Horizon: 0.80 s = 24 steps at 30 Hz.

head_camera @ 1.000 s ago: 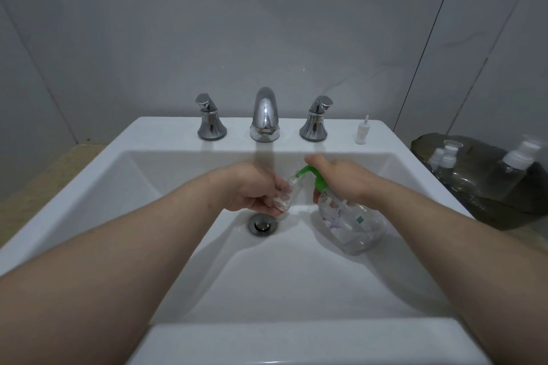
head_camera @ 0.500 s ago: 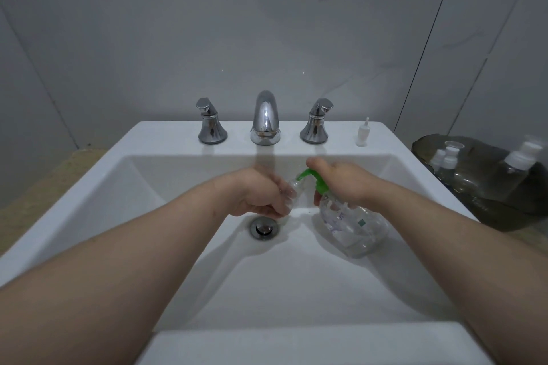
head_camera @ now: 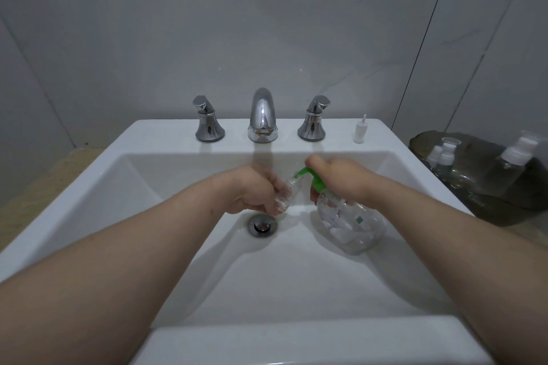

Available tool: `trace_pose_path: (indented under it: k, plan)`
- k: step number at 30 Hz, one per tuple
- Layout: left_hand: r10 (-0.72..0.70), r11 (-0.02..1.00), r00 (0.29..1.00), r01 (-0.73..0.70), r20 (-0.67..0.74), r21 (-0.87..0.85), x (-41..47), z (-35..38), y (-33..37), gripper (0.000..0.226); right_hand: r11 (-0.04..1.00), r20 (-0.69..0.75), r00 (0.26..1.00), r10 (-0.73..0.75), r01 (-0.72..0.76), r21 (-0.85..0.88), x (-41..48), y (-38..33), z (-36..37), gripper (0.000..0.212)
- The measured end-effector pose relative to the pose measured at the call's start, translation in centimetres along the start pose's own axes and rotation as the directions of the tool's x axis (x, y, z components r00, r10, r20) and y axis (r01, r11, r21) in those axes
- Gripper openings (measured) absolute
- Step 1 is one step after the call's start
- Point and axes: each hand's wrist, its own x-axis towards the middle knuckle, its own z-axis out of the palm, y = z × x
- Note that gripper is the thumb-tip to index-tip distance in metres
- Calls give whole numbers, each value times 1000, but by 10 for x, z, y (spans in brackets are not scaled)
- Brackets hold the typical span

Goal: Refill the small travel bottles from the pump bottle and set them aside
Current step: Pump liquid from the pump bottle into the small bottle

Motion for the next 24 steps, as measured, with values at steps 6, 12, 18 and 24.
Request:
trace_pose_path:
  k: [6,12,18,24]
  plan:
    - [-7,1000,1000,7,-12,-20,1,-1,-1,42,1000,-16,1000,6,-6,0,0,0,1,71]
    - [-14,1000,1000,14,-11,-28,-1,0,-1,42,1000,-23,1000,14,-13,8,-2,-3,1,66]
    - [-6,999,1000,6,-5,-34,-2,-1,-1,43,1000,-27,1000,-12,12,4,-5,-6,0,53]
    - [-6,1000,1000,6,-10,-10,-2,0,-2,43,1000,-42,999,9,-8,3,-7,-6,0,47]
